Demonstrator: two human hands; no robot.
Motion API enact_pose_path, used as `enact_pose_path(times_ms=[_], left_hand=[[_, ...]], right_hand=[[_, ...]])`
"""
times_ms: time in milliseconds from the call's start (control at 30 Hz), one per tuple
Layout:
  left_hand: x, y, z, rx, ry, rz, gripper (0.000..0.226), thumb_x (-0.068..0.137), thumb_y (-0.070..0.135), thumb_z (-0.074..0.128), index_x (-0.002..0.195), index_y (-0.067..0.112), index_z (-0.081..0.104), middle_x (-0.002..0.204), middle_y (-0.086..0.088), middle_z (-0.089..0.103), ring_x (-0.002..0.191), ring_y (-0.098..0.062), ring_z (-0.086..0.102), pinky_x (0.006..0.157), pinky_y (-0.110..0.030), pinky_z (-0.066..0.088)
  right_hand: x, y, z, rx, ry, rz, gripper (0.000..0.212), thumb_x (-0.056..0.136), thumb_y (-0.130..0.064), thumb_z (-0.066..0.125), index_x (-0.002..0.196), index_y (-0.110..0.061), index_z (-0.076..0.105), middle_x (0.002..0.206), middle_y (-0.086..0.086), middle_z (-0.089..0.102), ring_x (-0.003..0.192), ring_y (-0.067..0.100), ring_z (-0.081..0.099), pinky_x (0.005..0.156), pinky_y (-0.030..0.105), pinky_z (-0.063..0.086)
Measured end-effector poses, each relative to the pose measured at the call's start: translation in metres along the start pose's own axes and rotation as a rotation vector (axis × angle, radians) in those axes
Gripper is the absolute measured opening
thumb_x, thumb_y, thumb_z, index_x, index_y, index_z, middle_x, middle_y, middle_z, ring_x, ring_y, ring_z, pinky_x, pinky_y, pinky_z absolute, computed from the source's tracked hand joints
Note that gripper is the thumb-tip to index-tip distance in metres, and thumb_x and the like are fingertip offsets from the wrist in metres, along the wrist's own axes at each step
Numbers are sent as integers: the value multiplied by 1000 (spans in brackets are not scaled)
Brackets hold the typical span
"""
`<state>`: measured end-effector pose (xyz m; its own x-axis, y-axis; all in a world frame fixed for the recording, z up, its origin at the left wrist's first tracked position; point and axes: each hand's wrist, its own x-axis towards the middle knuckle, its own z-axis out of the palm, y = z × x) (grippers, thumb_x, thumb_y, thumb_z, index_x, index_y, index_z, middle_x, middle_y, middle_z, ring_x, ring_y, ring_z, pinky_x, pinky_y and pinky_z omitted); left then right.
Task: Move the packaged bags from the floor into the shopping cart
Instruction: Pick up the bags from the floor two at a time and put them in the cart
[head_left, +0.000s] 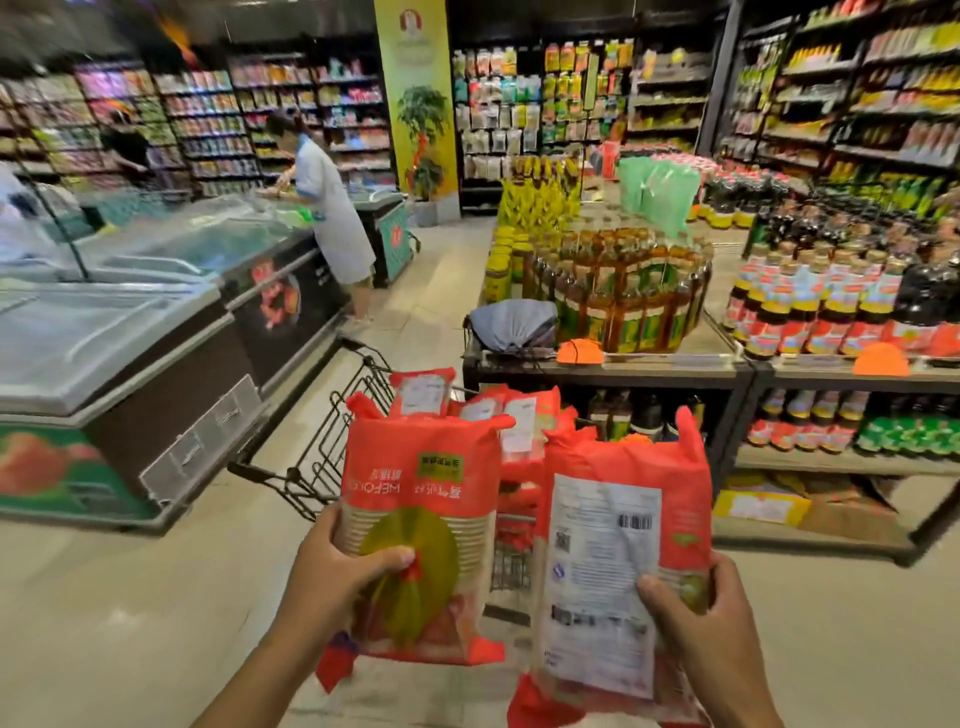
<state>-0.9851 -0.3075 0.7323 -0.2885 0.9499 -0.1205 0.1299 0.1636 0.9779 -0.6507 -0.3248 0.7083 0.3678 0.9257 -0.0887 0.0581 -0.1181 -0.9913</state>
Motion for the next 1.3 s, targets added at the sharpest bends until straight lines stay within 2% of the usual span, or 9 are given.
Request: enact_pose_path(times_ms=[233, 400, 567, 633, 733, 900, 1000, 1133, 1300], left_hand=[[170, 14, 10, -18, -4, -91, 116, 11, 53, 97, 116, 16, 64, 102, -6, 80, 88, -25, 77, 69, -35, 61], [292, 0, 37, -67, -103, -168, 87, 40, 30, 101, 118, 17, 64, 96, 0, 81, 82, -18, 79, 64, -30, 61], [435, -42, 78, -92, -205, -329, 95, 37, 39, 102, 121, 15, 64, 111, -9, 78, 98, -29, 76, 91, -50, 60], [480, -54, 98, -75, -249, -390, 91, 37, 37, 103, 115, 12, 62, 110, -14, 76, 95, -26, 74, 87, -43, 61], [536, -75, 128, -6, -277, -452, 66, 61, 17, 96, 113, 10, 56, 110, -17, 71, 87, -20, 70, 75, -34, 60], [577, -110, 167, 234, -297, -462, 98, 65, 48, 85, 145, 11, 42, 132, -10, 66, 116, -31, 66, 102, -46, 53], [578, -111, 187, 302, -271, -477, 81, 88, 32, 75, 151, 4, 32, 139, -17, 60, 123, -37, 61, 104, -44, 50], [582, -122, 194, 464, -251, -453, 51, 91, 20, 59, 135, 1, 43, 131, -21, 60, 116, -42, 61, 98, -42, 51], [584, -124, 183, 611, -293, -268, 54, 89, 4, 47, 142, 0, 41, 140, -20, 52, 129, -40, 52, 109, -52, 45]], right_hand=[[160, -16, 106, -6, -105, 54, 46, 81, -14, 81, 117, -12, 52, 97, 1, 69, 82, 15, 67, 62, 29, 45], [263, -10, 164, -123, -76, 126, 47, 81, -17, 81, 116, -10, 51, 97, 3, 67, 82, 19, 66, 61, 31, 47], [360, 20, 223, -317, 42, 205, 42, 80, -25, 82, 105, -9, 52, 92, 5, 65, 75, 17, 61, 58, 33, 42], [396, 30, 244, -380, 67, 251, 42, 77, -29, 84, 99, -13, 52, 91, 5, 66, 75, 20, 64, 59, 33, 44], [442, 46, 267, -460, 93, 326, 44, 76, -34, 84, 98, -13, 53, 92, 6, 67, 75, 22, 64, 60, 33, 44], [479, 65, 290, -501, 120, 409, 32, 79, -29, 82, 88, -18, 53, 86, 1, 65, 70, 15, 61, 57, 29, 41], [489, 74, 299, -539, 127, 408, 35, 77, -31, 82, 89, -19, 52, 85, -3, 64, 74, 19, 64, 66, 35, 49], [496, 81, 301, -559, 112, 452, 52, 71, -45, 83, 104, -16, 55, 91, -1, 68, 79, 20, 67, 74, 39, 54], [496, 75, 312, -598, 44, 429, 49, 77, -45, 81, 105, -18, 51, 83, -9, 63, 70, 8, 60, 65, 33, 47]])
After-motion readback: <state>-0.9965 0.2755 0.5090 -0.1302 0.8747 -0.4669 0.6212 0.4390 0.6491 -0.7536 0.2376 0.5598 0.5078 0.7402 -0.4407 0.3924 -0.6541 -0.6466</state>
